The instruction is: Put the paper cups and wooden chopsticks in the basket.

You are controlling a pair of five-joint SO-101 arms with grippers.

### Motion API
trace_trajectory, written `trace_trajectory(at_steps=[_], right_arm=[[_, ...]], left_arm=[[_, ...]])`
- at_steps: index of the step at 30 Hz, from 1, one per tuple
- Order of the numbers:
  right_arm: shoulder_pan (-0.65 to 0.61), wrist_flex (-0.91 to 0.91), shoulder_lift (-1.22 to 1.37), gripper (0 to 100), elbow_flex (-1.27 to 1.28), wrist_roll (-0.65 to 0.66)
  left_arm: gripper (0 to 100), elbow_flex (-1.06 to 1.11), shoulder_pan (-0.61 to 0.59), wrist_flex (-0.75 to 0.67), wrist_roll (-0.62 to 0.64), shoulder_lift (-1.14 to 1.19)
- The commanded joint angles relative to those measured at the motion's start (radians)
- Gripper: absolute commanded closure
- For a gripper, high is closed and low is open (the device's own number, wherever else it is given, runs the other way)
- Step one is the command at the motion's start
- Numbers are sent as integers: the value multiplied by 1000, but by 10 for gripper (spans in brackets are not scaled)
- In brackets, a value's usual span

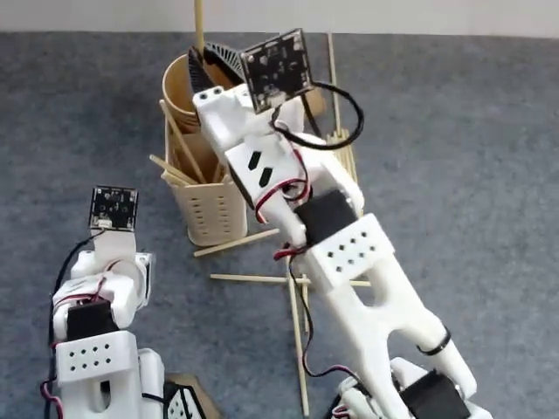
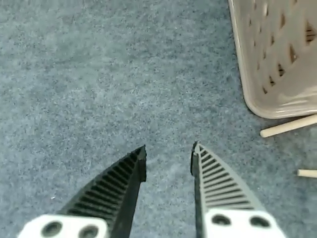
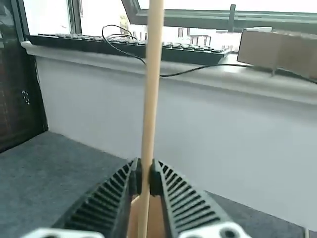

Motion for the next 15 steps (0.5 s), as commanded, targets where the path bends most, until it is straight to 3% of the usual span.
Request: trace_trajectory(at_steps=[1,8,13,15], right_arm=[[-10,157,-44,992,-85,-11],[-5,251,-44,991,25,-11],[4,50,-53,975,191,-11],[22,-18,-53,901,251,-11]], left_arm=[[835,-5,18,-17,-11,-10],[835,-5,18,-12,-11,-12],[835,-4,18,-12,-11,-10],[835,-4,18,-12,-11,-10]])
